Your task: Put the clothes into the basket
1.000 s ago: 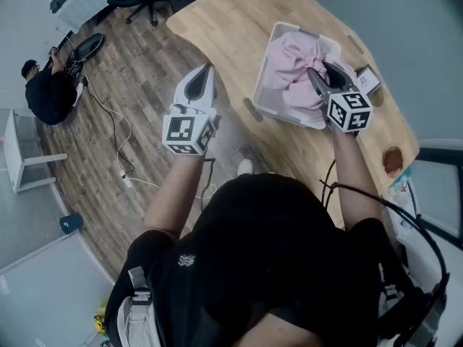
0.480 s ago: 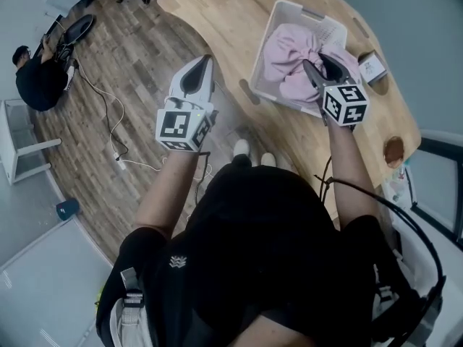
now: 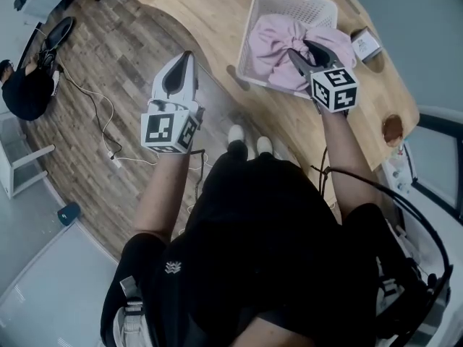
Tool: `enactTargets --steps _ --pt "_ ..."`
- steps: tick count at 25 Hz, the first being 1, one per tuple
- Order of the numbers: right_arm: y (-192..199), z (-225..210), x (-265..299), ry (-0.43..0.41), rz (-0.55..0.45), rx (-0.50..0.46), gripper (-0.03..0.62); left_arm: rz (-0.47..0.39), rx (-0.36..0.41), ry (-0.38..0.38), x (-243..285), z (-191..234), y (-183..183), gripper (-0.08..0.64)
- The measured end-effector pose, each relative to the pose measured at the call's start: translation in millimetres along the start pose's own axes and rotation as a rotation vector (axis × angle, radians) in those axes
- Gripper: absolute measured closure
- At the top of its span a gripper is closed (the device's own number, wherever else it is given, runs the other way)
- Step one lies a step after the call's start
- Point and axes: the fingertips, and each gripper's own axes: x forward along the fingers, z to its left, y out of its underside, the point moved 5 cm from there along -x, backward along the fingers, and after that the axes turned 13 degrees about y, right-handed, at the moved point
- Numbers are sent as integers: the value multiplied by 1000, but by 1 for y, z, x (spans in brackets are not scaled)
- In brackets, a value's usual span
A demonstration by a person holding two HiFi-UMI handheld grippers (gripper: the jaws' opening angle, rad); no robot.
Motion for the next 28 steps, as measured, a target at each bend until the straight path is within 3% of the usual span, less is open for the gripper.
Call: enactTargets --steps 5,11,22,28 --pt "7 1 4 1 34 -49 388 18 -16 -3 -2 -5 10 552" --pt "-10 -3 -4 33 -49 -60 391 10 -16 -12 -10 -4 11 552" --pt "6 -7 -36 81 -70 -12 391 4 -11 23 -9 -20 9 552" --pt "10 -21 -64 136 -142 50 391 -14 17 69 2 -34 -2 552"
